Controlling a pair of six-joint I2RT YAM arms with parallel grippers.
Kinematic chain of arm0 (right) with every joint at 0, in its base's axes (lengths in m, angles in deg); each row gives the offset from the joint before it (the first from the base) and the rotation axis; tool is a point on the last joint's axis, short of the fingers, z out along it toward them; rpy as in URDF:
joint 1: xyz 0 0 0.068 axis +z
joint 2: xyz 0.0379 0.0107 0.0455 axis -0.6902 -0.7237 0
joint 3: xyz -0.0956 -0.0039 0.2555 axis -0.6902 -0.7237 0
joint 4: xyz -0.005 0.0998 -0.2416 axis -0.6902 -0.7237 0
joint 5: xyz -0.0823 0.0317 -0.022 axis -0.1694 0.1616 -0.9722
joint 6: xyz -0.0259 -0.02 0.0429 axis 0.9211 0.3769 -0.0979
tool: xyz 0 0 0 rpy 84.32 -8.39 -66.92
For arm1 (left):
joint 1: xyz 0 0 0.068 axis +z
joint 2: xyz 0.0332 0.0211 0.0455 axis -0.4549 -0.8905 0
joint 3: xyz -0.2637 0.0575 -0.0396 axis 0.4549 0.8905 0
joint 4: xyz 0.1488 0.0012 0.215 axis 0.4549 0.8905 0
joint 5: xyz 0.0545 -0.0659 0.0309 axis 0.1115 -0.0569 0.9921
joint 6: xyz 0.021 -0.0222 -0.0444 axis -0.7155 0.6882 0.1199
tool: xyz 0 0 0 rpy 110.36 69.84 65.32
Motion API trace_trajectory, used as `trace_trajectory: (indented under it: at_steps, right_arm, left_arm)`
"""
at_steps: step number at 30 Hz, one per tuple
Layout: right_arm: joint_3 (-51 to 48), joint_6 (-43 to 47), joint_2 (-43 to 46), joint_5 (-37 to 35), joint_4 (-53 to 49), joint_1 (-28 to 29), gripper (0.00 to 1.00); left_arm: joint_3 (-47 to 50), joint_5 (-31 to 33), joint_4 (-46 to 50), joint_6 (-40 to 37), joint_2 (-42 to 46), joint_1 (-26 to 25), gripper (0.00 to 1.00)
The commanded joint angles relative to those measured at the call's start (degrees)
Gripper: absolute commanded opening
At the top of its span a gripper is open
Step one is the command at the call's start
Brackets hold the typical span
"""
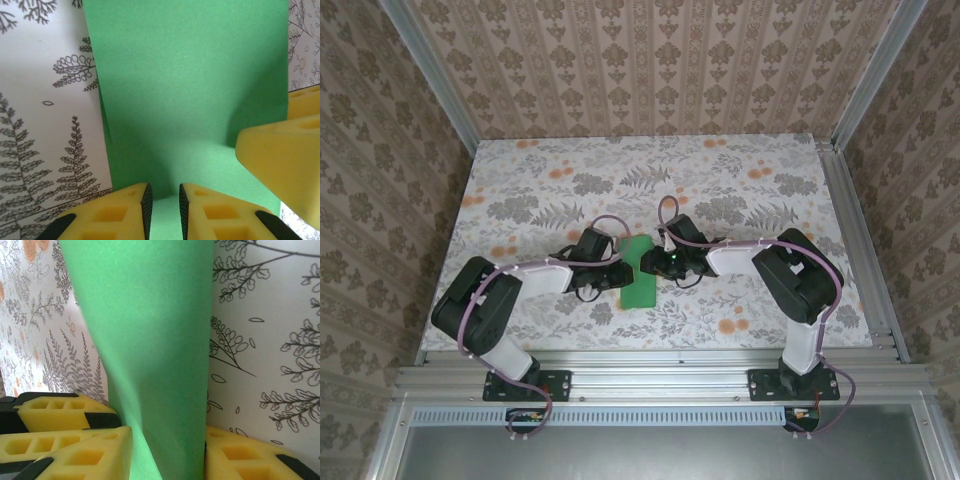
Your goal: Fold a paper plane with a square sheet of paper (pick it up from the middle)
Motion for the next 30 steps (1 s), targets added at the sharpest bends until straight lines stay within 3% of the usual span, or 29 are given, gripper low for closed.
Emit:
trace_trajectory:
  at_steps: [1,9,30]
  right_arm:
    - [0.5,1.9,0.4,-2.8,-6.3,0.1,0.42]
    - [0.5,4.2,4.2,-4.4,-11.3,-0.6,0.52]
    - [1.0,2.4,1.8,-2.0,-8.7,0.2,0.42]
  left_arm:
    - [-1.2,1.4,1.1,-2.6,-2.1,-0.2,0.25]
    - [-1.0,1.6,1.5,-3.2,-3.0,-0.3,0.24]
    - [-2.1,-1.1,1.6,-2.4,0.2,-0.3,0.25]
